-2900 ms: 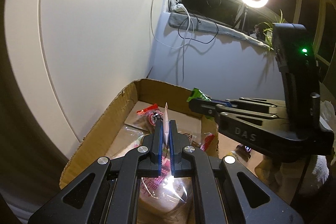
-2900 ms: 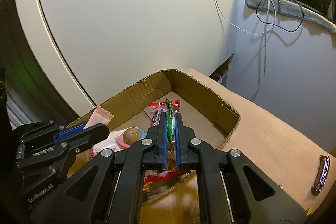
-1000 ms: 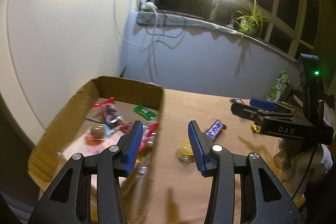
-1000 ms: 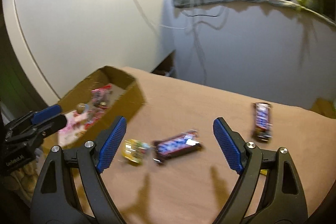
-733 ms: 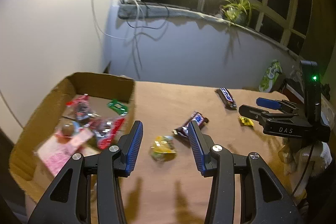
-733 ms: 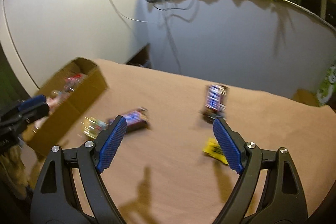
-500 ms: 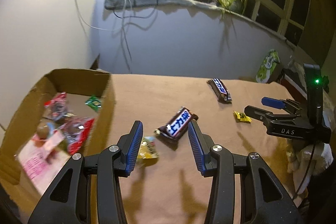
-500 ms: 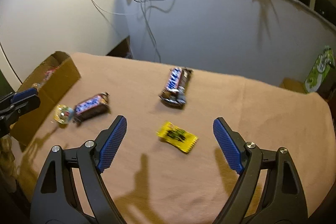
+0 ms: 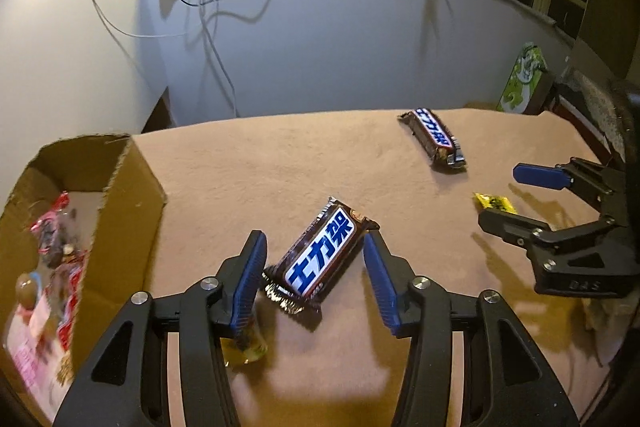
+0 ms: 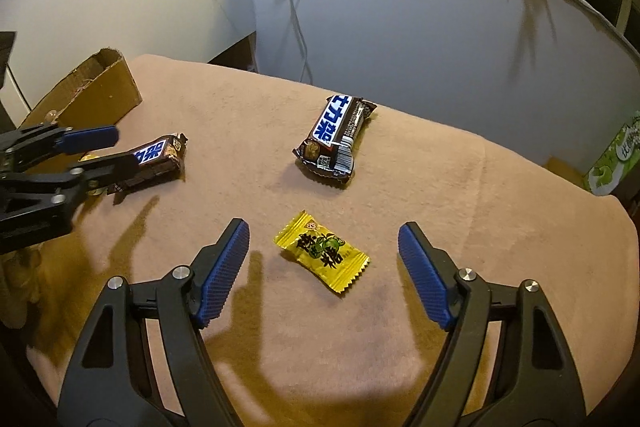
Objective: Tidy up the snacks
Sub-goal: 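Grasp the chocolate bar with the left tool while the right tool grasps the yellow candy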
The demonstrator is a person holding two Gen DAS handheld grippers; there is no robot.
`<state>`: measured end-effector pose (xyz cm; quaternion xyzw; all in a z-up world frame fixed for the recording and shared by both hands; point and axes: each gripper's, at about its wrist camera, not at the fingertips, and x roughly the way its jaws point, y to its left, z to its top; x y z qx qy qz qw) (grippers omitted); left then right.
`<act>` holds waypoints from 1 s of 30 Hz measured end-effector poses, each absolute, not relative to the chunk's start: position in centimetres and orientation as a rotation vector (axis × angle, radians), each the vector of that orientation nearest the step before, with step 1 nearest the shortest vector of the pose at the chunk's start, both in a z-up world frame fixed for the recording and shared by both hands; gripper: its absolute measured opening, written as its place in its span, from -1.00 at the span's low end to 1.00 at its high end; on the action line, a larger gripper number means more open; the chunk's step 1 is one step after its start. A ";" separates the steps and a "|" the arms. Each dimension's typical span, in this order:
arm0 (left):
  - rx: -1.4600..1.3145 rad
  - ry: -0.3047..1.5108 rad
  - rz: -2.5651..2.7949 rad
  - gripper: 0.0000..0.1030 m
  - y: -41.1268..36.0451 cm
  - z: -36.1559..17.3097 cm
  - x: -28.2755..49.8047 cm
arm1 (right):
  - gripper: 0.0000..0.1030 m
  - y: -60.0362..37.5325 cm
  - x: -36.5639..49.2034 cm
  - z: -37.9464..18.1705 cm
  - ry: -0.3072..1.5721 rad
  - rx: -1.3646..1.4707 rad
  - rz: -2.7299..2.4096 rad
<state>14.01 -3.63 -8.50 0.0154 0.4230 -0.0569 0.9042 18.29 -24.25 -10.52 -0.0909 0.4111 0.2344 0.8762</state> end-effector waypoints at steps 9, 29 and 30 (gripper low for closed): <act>0.047 0.917 -0.115 0.10 -4.1 -9.9 15.1 | 0.48 -24.4 19.1 -11.6 0.901 -0.175 0.530; 0.040 0.912 -0.104 -0.48 -4.3 -10.3 14.9 | -0.47 -24.0 18.3 -11.8 0.897 -0.250 0.558; 0.040 0.912 -0.103 -0.48 -4.3 -10.3 14.9 | -0.47 -24.0 18.3 -11.8 0.898 -0.253 0.561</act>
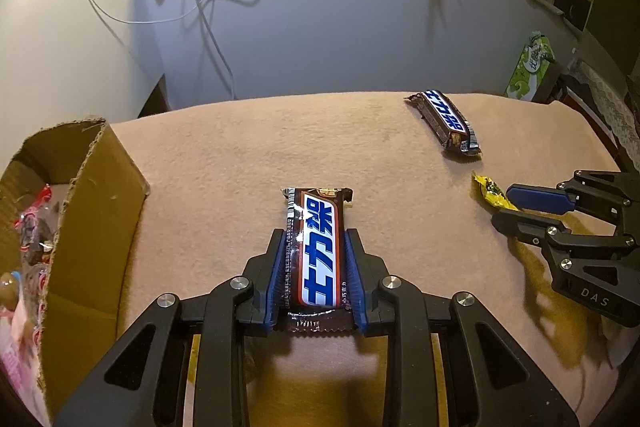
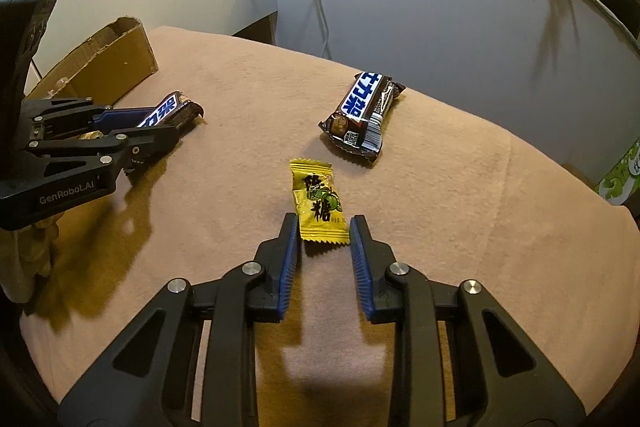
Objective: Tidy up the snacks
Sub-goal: 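Grasp the chocolate bar with the left tool while the right tool grasps the yellow candy, then carry both snacks over the box and open both tools to release them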
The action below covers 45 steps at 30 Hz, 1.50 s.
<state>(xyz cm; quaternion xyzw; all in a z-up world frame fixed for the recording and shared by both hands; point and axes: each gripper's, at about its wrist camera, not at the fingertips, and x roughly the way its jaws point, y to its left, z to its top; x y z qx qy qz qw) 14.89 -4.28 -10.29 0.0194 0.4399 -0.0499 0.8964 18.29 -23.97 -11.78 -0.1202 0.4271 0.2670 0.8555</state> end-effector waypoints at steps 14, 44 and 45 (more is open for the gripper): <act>0.034 0.889 -0.095 -0.48 -4.3 -10.1 14.4 | -0.49 -22.1 18.6 -11.8 0.885 -0.279 0.559; -0.099 0.597 -0.024 -0.48 5.2 -0.8 6.1 | -0.50 -13.5 13.9 -3.7 0.704 -0.167 0.710; -0.105 0.596 -0.014 -0.48 5.8 -0.8 5.9 | -0.50 -13.0 13.9 -3.6 0.702 -0.168 0.719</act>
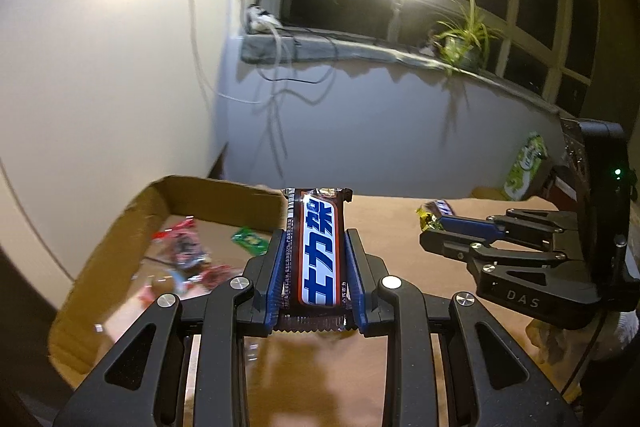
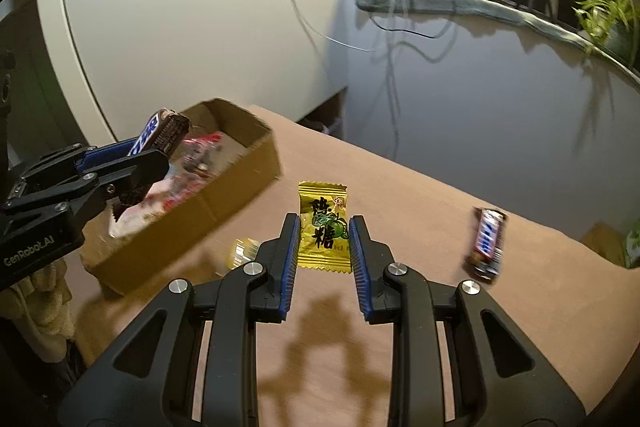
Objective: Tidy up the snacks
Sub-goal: 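Carry both snacks over the box and open both tools to release them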
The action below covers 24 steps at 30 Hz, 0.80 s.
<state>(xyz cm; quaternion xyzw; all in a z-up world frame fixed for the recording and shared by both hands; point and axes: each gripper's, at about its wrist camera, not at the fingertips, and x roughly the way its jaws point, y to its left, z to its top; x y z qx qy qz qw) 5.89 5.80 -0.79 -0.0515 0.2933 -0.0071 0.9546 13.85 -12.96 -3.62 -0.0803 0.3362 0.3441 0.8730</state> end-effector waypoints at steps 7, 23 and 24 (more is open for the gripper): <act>-0.134 0.585 0.036 -0.49 9.2 -1.0 4.4 | -0.50 -8.3 13.0 -3.1 0.693 -0.180 0.788; -0.198 0.583 0.128 -0.49 15.1 -2.1 1.6 | -0.50 -2.0 11.3 -3.3 0.705 -0.186 0.898; -0.198 0.583 0.136 -0.49 15.3 -2.2 1.4 | -0.50 -1.6 11.1 -3.4 0.706 -0.190 0.905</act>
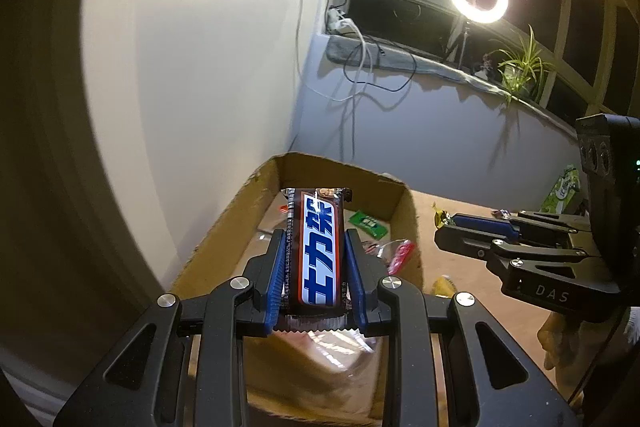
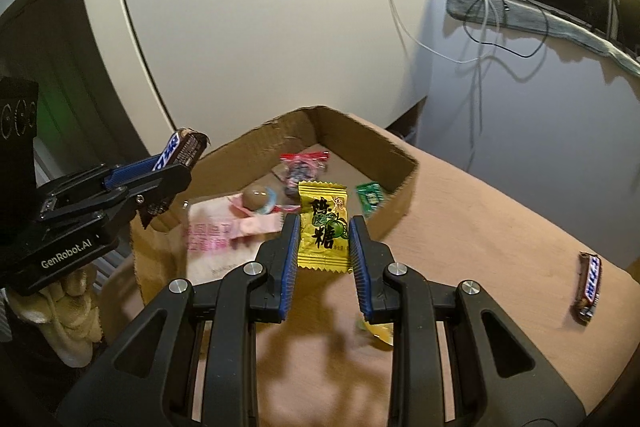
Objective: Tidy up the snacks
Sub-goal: 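Carry both snacks over the box and open both tools to release them, then move the left tool to the jelly cup while the right tool approaches the chocolate bar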
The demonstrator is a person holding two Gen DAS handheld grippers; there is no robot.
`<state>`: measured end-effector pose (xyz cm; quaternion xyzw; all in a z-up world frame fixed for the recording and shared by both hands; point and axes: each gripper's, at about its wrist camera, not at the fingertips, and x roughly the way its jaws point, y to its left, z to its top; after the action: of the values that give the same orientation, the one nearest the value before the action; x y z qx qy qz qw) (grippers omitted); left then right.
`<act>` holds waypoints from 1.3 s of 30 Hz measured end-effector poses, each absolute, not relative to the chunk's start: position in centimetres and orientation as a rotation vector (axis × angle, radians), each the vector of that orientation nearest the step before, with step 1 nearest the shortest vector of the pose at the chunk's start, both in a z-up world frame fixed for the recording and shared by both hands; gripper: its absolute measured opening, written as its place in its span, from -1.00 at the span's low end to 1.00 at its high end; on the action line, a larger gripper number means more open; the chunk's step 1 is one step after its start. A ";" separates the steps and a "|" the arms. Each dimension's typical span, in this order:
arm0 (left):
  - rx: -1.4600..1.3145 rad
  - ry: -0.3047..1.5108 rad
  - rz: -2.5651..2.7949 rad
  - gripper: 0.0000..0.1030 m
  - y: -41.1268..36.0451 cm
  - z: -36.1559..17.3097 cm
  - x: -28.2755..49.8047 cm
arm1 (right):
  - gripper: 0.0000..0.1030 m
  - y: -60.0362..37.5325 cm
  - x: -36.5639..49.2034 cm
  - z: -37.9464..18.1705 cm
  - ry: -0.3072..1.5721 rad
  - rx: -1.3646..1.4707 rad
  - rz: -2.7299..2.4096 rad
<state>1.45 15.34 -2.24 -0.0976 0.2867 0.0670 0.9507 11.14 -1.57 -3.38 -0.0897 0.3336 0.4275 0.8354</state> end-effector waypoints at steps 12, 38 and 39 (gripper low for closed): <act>-0.204 0.602 0.159 -0.49 17.0 -3.1 1.1 | -0.50 2.0 10.4 -4.7 0.731 -0.221 0.952; -0.200 0.596 0.172 -0.07 17.6 -3.1 1.1 | 0.43 2.9 10.0 -4.5 0.685 -0.231 0.929; -0.201 0.597 0.172 -0.07 17.6 -3.1 1.1 | 0.47 2.8 10.0 -4.4 0.680 -0.229 0.927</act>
<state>1.10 17.64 -3.11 -0.0985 0.2930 0.0844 0.9473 10.03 2.80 -4.39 -0.1081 0.3209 0.4373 0.8331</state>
